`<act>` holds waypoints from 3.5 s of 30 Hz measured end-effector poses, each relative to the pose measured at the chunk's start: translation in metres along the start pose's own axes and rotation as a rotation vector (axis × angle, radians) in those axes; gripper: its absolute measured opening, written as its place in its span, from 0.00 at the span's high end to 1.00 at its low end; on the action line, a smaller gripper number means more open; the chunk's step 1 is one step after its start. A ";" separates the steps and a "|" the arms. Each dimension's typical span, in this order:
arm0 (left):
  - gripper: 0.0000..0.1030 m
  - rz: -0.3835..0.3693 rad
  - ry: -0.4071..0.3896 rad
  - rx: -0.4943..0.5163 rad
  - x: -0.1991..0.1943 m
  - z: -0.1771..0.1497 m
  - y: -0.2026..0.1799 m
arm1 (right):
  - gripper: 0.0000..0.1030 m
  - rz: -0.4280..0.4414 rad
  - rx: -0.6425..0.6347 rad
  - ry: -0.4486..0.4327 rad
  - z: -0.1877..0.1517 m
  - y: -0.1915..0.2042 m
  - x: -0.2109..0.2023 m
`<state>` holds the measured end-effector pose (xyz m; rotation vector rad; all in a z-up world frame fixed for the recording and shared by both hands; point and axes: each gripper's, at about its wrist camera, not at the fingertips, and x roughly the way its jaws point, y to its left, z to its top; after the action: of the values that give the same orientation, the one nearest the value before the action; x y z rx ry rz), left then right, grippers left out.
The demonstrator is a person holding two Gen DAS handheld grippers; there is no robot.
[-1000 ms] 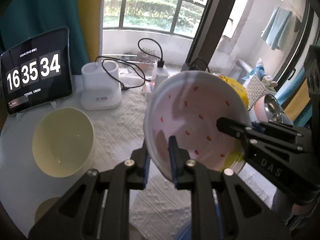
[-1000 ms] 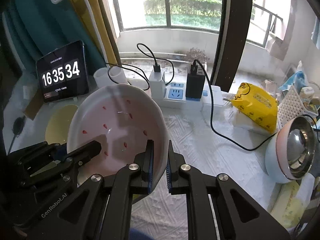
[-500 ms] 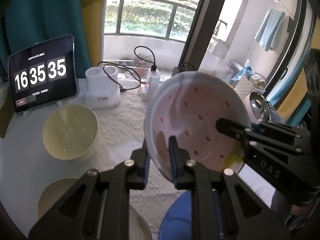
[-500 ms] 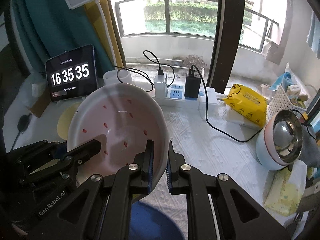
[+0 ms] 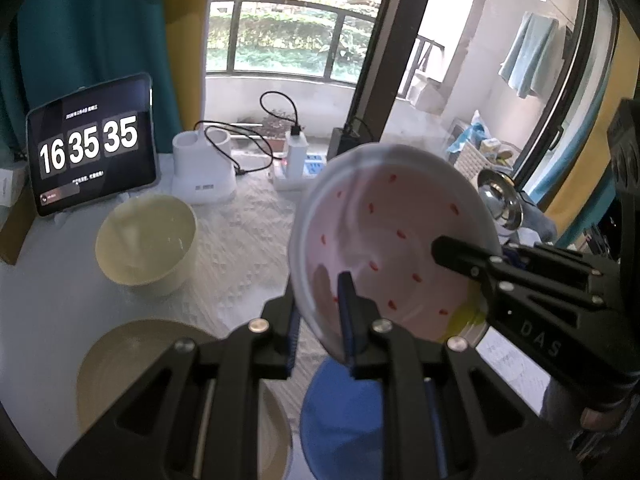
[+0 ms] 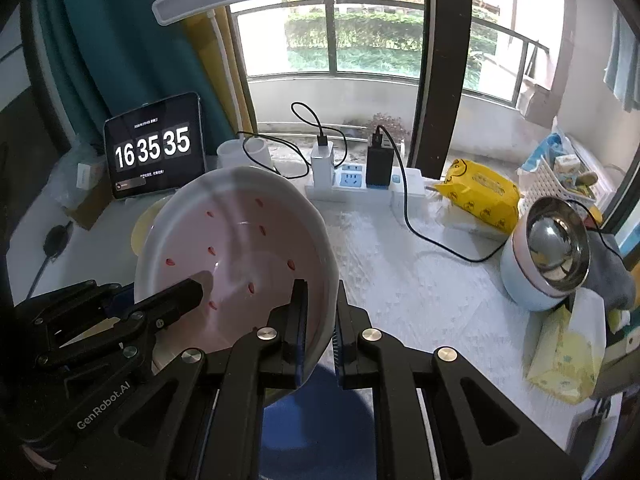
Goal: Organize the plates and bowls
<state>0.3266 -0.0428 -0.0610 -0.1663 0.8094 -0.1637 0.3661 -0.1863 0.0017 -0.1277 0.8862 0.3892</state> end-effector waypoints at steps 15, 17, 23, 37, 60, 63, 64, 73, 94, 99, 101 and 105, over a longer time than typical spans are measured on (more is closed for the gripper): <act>0.83 -0.016 0.034 0.012 -0.007 -0.034 -0.014 | 0.89 0.001 0.031 0.015 -0.040 -0.006 -0.014; 0.83 -0.018 0.040 0.011 -0.006 -0.039 -0.015 | 0.89 0.003 0.036 0.021 -0.046 -0.007 -0.014; 0.83 -0.013 0.067 0.014 -0.003 -0.056 -0.019 | 0.89 0.016 0.062 0.046 -0.065 -0.010 -0.011; 0.83 0.012 0.129 0.031 0.007 -0.087 -0.020 | 0.89 0.041 0.086 0.123 -0.097 -0.012 0.003; 0.73 0.050 0.045 0.074 -0.020 -0.075 -0.019 | 0.70 -0.037 0.037 0.071 -0.087 -0.007 -0.020; 0.72 0.055 0.029 0.070 -0.025 -0.070 -0.014 | 0.70 -0.039 0.035 0.053 -0.079 -0.007 -0.026; 0.72 0.056 0.023 0.067 -0.027 -0.068 -0.012 | 0.70 -0.038 0.032 0.050 -0.076 -0.007 -0.027; 0.67 0.075 -0.004 0.018 -0.030 -0.050 0.019 | 0.70 -0.013 -0.006 0.052 -0.051 0.014 -0.017; 0.66 0.116 -0.007 -0.048 -0.013 -0.007 0.108 | 0.70 0.037 -0.098 0.113 0.026 0.091 0.048; 0.66 0.124 0.013 -0.084 -0.004 0.000 0.137 | 0.70 0.035 -0.129 0.142 0.041 0.107 0.071; 0.66 0.128 0.019 -0.103 0.000 0.002 0.148 | 0.70 0.037 -0.136 0.156 0.047 0.114 0.082; 0.66 0.136 0.038 -0.146 0.013 0.004 0.174 | 0.70 0.038 -0.141 0.183 0.055 0.125 0.105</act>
<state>0.3527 0.1245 -0.1035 -0.2454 0.8683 0.0210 0.4174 -0.0270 -0.0387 -0.2801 1.0430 0.4811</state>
